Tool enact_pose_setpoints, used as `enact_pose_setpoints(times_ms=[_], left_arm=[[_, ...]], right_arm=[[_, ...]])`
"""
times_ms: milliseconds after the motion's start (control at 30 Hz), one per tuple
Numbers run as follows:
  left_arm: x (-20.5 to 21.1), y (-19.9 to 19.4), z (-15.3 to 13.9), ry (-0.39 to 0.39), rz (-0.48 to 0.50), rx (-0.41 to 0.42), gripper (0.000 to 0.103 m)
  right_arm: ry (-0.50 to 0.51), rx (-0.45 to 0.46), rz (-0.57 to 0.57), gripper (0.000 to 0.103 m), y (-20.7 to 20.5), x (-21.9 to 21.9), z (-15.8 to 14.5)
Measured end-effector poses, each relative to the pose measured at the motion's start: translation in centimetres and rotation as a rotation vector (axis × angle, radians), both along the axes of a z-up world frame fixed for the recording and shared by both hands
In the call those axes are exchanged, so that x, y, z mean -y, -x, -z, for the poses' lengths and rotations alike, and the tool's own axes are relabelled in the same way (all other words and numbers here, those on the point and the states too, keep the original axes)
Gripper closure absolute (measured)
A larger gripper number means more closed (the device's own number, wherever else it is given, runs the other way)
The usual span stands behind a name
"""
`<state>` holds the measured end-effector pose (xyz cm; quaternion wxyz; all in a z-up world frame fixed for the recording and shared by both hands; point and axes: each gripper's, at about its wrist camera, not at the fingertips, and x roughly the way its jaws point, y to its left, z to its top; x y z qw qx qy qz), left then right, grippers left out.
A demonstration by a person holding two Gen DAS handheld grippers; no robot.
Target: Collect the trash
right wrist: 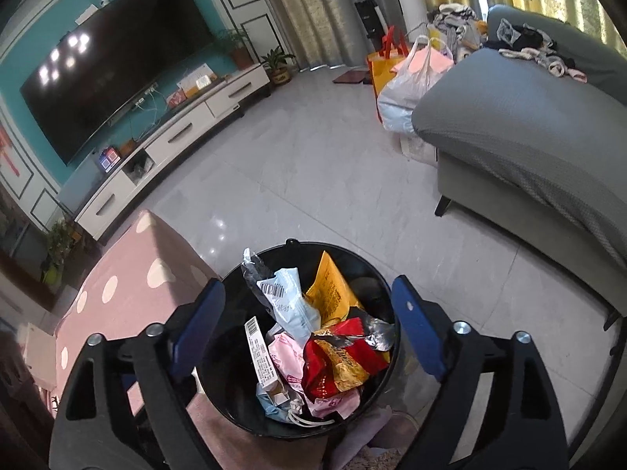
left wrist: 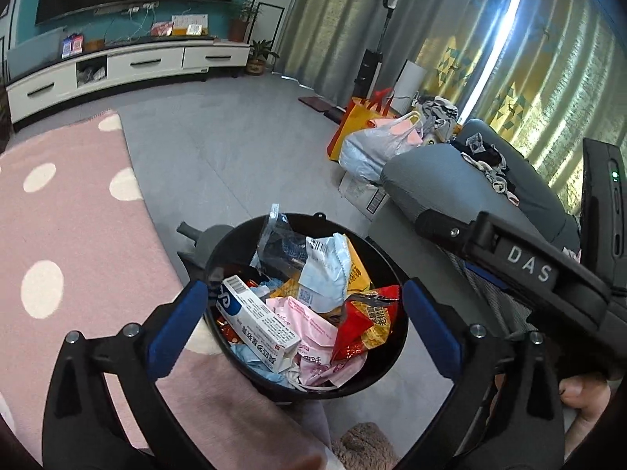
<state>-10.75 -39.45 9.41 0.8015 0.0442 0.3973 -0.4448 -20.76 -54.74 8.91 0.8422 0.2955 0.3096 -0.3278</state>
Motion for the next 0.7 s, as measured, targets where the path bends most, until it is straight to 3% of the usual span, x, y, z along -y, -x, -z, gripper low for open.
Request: enact_pose_setpoints(times_ms=[233, 700], left_arm=[[-1.1, 1.0, -1.8, -0.003, -0.003, 0.062, 0.003], [-1.9, 0.8, -1.8, -0.029, -0.019, 0.058, 0.003]], right_arm=[[0.092, -0.022, 0.019, 0.003, 1.3, -0.7, -1.4], [0.149, -0.056, 0.027, 0.003, 1.8, -1.3, -1.8]])
